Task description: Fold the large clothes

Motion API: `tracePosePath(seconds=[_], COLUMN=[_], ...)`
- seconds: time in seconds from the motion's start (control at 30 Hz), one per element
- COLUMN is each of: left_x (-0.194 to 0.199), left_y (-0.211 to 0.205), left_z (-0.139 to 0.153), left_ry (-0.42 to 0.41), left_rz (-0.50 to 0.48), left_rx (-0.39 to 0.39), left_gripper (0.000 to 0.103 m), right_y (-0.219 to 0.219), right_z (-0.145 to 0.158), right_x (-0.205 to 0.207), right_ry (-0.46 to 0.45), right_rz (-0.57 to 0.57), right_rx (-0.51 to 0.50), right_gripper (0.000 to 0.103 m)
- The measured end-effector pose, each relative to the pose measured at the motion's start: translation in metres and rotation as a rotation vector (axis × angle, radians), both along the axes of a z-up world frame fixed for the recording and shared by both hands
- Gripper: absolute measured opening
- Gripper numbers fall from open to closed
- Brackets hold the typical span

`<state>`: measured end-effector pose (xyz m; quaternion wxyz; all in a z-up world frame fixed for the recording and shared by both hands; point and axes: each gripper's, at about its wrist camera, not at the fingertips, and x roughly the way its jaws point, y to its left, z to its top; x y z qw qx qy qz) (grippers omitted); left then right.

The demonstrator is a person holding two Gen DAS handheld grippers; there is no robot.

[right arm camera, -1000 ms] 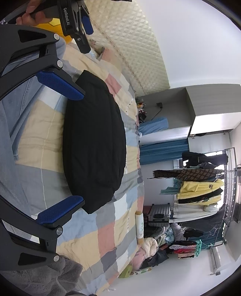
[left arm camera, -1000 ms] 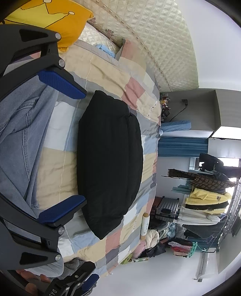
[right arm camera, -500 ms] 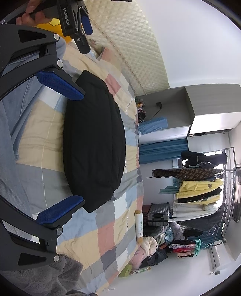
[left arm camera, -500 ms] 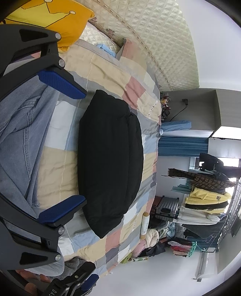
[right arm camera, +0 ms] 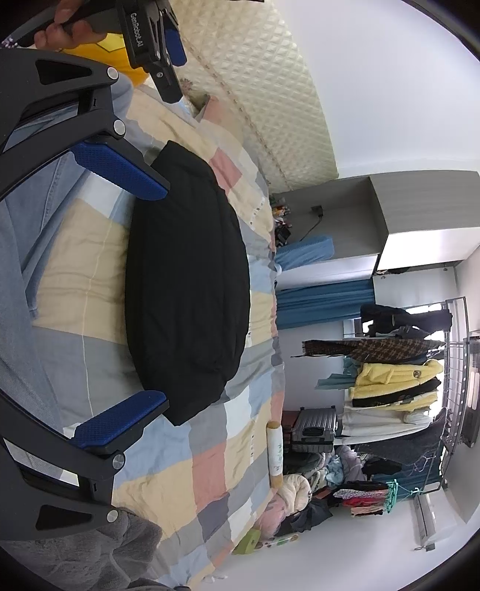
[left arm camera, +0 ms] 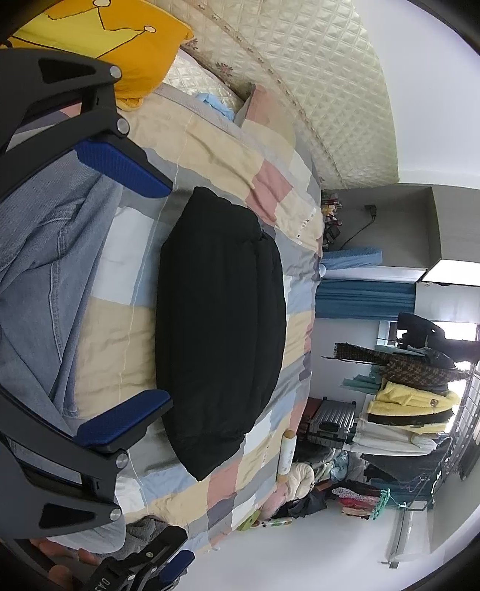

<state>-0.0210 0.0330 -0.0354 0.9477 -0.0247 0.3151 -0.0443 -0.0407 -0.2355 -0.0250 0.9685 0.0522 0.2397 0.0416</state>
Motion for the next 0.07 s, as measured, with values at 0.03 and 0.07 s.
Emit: tracePosePath(seconds=[0.03,0.07], left_x=[-0.0005,-0.0008], left_y=[-0.0006,-0.0003], left_z=[0.0008,0.0015], left_ry=[-0.003,-0.006], left_rz=[0.000,0.001], left_rx=[-0.001,0.001], left_gripper=[0.103,0.103], right_y=[-0.0004,-0.0016], right_z=[0.0005,0.0008], right_x=[0.0002,-0.0007], right_ry=[-0.001,0.000], right_rz=[0.001,-0.002], right_rx=[0.002,0.004], right_gripper=[0.103,0.103])
